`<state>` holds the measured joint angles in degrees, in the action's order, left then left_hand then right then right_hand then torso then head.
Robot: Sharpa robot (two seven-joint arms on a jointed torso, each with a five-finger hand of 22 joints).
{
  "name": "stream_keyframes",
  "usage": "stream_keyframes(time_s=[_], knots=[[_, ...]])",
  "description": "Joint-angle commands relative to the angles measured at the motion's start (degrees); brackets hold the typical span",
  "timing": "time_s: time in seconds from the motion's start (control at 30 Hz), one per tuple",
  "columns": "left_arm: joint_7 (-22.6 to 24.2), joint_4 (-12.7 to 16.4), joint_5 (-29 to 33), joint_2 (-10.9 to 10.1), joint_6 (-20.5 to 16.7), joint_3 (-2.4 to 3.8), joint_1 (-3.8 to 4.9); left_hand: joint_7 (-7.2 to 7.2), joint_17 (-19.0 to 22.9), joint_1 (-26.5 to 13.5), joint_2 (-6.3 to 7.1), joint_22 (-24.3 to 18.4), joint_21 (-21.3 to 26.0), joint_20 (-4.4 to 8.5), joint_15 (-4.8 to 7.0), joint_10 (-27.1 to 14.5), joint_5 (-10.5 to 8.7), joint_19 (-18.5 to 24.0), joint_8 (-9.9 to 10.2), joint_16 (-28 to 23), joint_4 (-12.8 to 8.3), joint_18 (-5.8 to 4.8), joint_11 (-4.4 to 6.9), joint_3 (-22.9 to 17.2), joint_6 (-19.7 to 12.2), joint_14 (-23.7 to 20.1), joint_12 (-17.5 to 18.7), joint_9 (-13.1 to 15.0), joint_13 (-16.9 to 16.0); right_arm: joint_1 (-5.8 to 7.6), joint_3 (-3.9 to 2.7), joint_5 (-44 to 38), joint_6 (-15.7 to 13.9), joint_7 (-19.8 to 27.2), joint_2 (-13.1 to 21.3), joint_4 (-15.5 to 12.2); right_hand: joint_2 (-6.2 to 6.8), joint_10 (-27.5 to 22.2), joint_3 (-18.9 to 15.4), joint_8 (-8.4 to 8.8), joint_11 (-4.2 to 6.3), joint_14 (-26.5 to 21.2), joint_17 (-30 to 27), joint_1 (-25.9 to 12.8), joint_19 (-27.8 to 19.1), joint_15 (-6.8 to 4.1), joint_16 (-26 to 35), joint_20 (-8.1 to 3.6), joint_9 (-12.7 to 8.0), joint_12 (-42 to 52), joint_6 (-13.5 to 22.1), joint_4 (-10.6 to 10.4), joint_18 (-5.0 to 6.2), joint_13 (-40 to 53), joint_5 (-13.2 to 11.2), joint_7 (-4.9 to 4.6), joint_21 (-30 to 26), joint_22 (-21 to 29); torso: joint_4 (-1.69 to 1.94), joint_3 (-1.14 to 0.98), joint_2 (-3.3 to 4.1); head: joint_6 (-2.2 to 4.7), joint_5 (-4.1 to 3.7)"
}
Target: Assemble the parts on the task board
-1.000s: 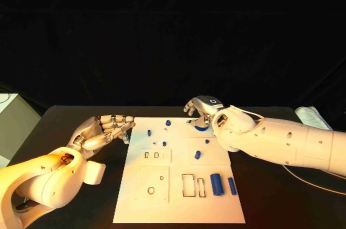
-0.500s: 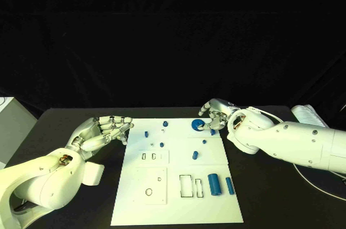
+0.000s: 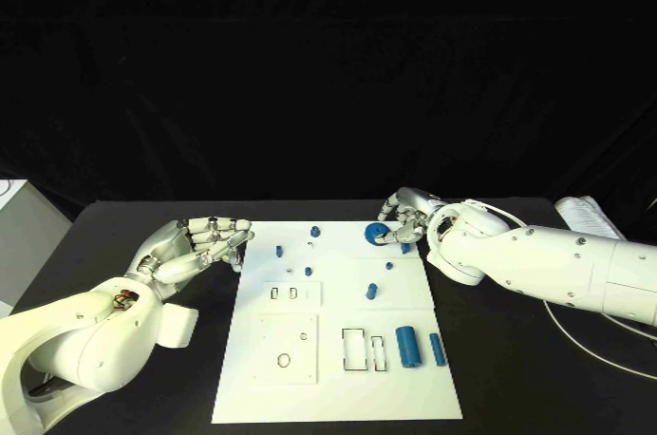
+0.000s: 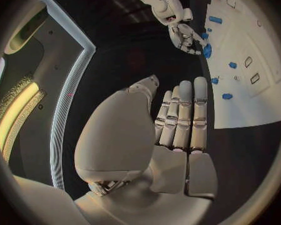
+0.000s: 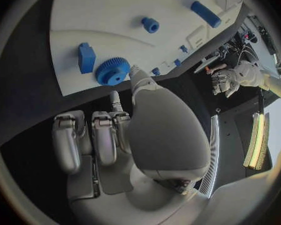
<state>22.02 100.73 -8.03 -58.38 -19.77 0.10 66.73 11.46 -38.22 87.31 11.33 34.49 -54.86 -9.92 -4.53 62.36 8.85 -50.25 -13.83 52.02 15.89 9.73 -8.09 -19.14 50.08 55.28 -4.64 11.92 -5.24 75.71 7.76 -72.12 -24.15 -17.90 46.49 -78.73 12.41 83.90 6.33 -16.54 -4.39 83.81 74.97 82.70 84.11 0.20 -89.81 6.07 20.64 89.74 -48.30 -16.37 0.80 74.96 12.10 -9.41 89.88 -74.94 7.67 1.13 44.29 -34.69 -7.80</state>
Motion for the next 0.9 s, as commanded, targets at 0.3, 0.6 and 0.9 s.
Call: stream_keyframes(time_s=[0.3,0.6,0.9], knots=[[0.17,-0.02,0.13,0.15,1.27,0.04,0.06,0.04,0.02,-0.1,0.31,0.08,-0.45,-0.11,0.08,-0.36,-0.34,0.42,-0.08,0.32,0.02,0.75,-0.13,-0.49,-0.46,-0.35,0.1,0.06,-0.08,-0.33,0.01,1.84,1.5,-0.66,-1.32,1.56,-0.69,6.1,0.39,-0.29,-0.33,6.19,15.03,-0.05,5.89,0.35,-0.19,0.39,0.05,0.26,0.1,-0.1,-0.8,15.04,0.17,0.01,0.12,-15.06,-0.19,0.04,-0.1,-0.24,0.2],[0.11,-0.02,0.13,0.15,1.37,0.04,0.06,0.04,0.02,-0.1,0.31,0.08,-0.45,-0.11,0.08,-0.36,-0.34,0.42,-0.08,0.32,0.02,0.75,-0.13,-0.49,-0.46,-0.35,0.1,0.06,-0.08,-0.49,0.07,2.11,2.15,-0.93,-2.22,2.79,-1.04,6.1,0.75,-0.42,-0.3,6.19,15.03,-0.07,5.89,0.33,-0.19,0.37,0.05,0.26,-0.06,-0.08,-0.8,15.04,0.18,0.04,0.12,-15.06,-0.14,0.02,-0.06,-0.23,0.2],[0.05,-0.03,0.13,0.1,1.39,0.04,0.06,0.04,0.02,-0.1,0.31,0.08,-0.45,-0.11,0.08,-0.36,-0.34,0.42,-0.08,0.32,0.02,0.75,-0.13,-0.49,-0.46,-0.35,0.1,0.06,-0.08,-0.65,0.11,2.21,2.65,-1.28,-2.66,3.85,-1.46,6.1,1.23,-0.49,-0.28,6.19,15.03,-0.05,5.89,0.31,-0.19,0.36,0.0,0.26,-0.12,-0.05,-0.8,15.04,0.19,0.05,0.12,-15.06,-0.15,0.03,-0.06,-0.27,0.27]])
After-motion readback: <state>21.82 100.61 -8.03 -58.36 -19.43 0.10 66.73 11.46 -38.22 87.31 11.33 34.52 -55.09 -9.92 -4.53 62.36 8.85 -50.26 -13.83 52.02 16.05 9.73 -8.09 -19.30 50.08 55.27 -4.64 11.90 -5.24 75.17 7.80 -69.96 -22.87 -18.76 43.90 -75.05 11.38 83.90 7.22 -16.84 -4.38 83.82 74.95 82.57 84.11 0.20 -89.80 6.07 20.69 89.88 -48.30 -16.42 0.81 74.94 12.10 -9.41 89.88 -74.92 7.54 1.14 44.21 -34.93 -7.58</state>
